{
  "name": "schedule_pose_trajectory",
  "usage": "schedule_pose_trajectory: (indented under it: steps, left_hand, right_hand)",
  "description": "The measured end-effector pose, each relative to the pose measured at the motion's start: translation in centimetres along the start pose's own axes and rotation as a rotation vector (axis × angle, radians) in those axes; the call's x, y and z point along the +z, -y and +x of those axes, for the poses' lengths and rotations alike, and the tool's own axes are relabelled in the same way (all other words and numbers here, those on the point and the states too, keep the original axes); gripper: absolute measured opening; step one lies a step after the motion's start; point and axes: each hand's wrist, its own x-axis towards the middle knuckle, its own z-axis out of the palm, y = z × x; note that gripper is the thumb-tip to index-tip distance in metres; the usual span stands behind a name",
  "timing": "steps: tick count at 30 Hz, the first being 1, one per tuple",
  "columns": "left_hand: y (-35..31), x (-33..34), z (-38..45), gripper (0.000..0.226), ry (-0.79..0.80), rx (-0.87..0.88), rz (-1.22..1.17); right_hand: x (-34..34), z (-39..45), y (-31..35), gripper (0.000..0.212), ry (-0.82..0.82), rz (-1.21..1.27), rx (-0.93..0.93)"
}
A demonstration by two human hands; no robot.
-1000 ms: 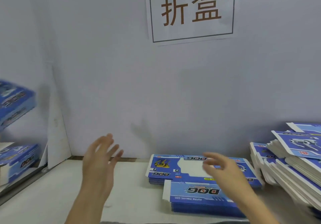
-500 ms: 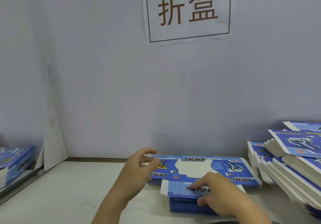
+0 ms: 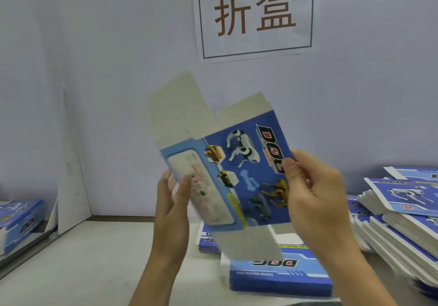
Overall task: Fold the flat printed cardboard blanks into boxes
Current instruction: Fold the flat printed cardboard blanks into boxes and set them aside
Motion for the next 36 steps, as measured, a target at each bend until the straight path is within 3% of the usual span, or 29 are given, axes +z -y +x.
schedule_pose_trajectory:
  steps: [3,8,19,23,27,30,33,36]
  left_hand:
    - [-0.8,0.5,0.0,0.044,-0.043,0.072,-0.042]
    - [-1.6,0.8,-0.3,0.079,-0.018,0.099,-0.015]
    - [-1.9,1.8,-0.3,0.107,-0.002,0.117,0.166]
    - [-1.7,1.6,-0.5,0.102,-0.086,0.108,0.252]
    - [-1.3,0.9,-0.3,0.077,-0.177,0.103,0.3]
    - [-1.7,0.2,0.0,0.068,-0.126,0.084,0.315]
    - [-2.3,-0.1,0.1,0.071,0.0,0.083,0.309]
    - [-2.9,0.1,-0.1,0.068,0.12,0.103,0.332]
  right_hand:
    - [1.1,-0.8,0.3,0.018,0.124,0.207,0.183]
    - [2.3,-1.6,-0.3,0.036,0.113,0.161,0.257]
    - [2.6,-1.7,-1.6,0.07,-0.01,-0.007,0.246]
    - [2.5,-1.7,-1.5,0.064,-0.005,0.017,0.249]
    - [2.0,-1.4,-1.3,0.033,0.04,0.099,0.285]
    - [0.2,-0.9,-1.4,0.014,0.108,0.256,0.387]
    - [-1.8,-0.4,-1.4,0.022,0.157,0.307,0.424]
    - [-3.2,0.3,-0.6,0.037,0.096,0.366,0.409]
